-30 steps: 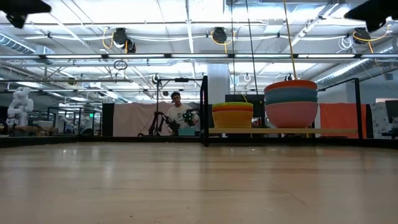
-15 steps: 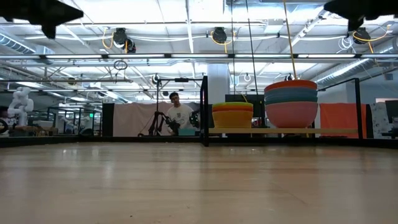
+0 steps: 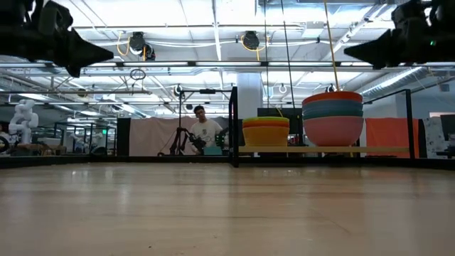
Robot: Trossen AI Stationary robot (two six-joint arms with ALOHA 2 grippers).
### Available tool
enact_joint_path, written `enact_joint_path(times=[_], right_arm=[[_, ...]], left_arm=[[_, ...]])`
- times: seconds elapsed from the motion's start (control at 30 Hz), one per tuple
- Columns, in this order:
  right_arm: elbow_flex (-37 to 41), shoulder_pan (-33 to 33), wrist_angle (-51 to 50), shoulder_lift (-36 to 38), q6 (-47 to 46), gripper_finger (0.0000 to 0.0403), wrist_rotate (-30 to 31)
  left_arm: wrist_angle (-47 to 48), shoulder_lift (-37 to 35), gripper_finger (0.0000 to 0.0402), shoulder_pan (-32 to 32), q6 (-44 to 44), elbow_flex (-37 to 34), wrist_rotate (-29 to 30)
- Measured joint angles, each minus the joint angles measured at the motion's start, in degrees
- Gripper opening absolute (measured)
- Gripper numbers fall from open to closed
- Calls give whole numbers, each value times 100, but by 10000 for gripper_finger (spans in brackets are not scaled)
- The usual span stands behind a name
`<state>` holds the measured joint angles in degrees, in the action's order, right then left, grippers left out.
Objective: Place and stack bowls onto a shelf
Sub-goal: Return to Home Position
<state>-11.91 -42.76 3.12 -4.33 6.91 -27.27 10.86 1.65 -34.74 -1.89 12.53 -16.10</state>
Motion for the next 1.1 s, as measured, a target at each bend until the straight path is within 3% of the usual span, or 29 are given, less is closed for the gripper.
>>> enact_joint_path(times=[0.23,0.5,0.83,1.1], right_arm=[[388,0,9,-27,858,0,7],[762,0,52,-27,883,0,13],[1084,2,366,-58,885,0,17],[1094,2,183,-227,902,0,0]], left_arm=[[-810,-2,8,0,77,-618,0],[-1142,-2,8,0,316,-1080,-15],[-1199,110,8,4,605,-1121,-45],[-1194,759,8,4,783,-1121,-50]])
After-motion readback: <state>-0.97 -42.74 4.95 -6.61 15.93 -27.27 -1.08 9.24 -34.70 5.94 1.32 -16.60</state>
